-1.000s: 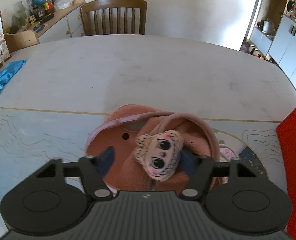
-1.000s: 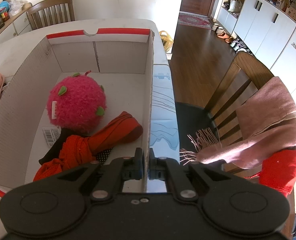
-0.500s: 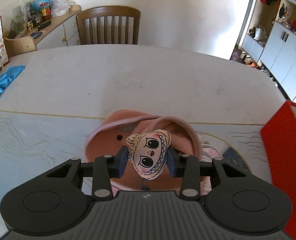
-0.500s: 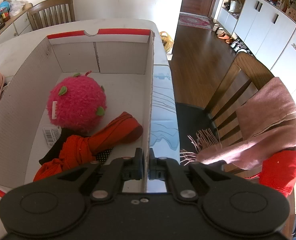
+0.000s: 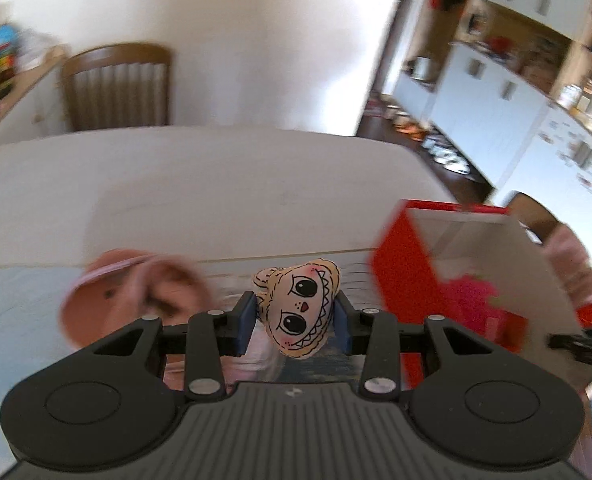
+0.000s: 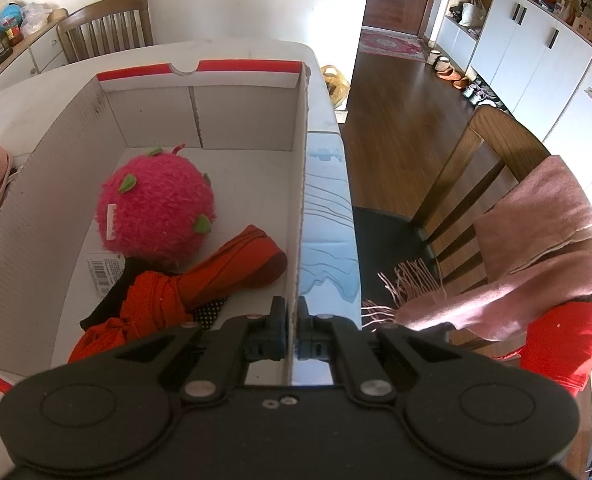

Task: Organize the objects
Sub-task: 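Carry the doll-face towel into the box with the left gripper and release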

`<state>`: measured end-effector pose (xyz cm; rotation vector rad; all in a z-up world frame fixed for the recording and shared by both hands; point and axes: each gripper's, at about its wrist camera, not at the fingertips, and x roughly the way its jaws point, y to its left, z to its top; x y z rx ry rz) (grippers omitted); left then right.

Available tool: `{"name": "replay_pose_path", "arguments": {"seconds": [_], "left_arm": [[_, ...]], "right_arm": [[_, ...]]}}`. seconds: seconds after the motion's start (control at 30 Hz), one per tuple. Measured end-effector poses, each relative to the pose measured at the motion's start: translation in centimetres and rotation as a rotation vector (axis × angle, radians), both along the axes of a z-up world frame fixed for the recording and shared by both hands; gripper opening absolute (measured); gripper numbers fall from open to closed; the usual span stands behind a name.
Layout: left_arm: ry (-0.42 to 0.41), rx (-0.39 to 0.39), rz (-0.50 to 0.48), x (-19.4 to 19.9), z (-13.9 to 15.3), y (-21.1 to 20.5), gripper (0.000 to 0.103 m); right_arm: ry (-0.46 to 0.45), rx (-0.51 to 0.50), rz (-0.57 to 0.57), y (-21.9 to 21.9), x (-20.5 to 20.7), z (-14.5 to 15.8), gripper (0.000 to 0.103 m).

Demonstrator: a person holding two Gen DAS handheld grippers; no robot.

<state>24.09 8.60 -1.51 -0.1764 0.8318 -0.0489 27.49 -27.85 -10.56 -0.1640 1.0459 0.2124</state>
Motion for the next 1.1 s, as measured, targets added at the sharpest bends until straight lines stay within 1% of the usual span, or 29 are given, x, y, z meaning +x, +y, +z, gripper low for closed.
{"name": "replay_pose_path", "arguments": {"seconds": [0.17, 0.3, 0.5, 0.7, 0.87, 0.97, 1.1], "left_arm": [[-0.018, -0.002, -0.159, 0.3, 1.1, -5.1, 0.038], [-0.016, -0.002, -0.276, 0.6, 1.2, -8.8, 0.038], [0.009, 0.006, -0.404, 0.7, 0.5, -13.7, 0.038], [0.030, 0.023, -0.497, 0.4, -0.6, -17.9, 0.038], [0.090, 0.035, -0.562, 1.2, -2.6, -20.5, 0.038], [0.142, 0.012, -0.572, 2.0, -3.9, -21.5, 0.038], [0.179, 0.035, -0.593, 2.5, -5.2, -23.0, 0.038]], "right_arm": [[-0.002, 0.000, 0.004, 0.1, 0.0, 0.0, 0.003], [-0.003, 0.001, 0.007, 0.1, 0.0, 0.0, 0.003], [-0.004, 0.001, 0.007, 0.1, 0.0, 0.0, 0.003], [-0.005, 0.001, 0.008, 0.1, -0.1, 0.0, 0.003], [-0.005, 0.001, 0.008, 0.1, -0.1, 0.0, 0.003], [-0.004, 0.002, 0.007, 0.1, -0.1, 0.0, 0.003], [-0.005, 0.001, 0.008, 0.0, -0.1, 0.0, 0.003]]}}
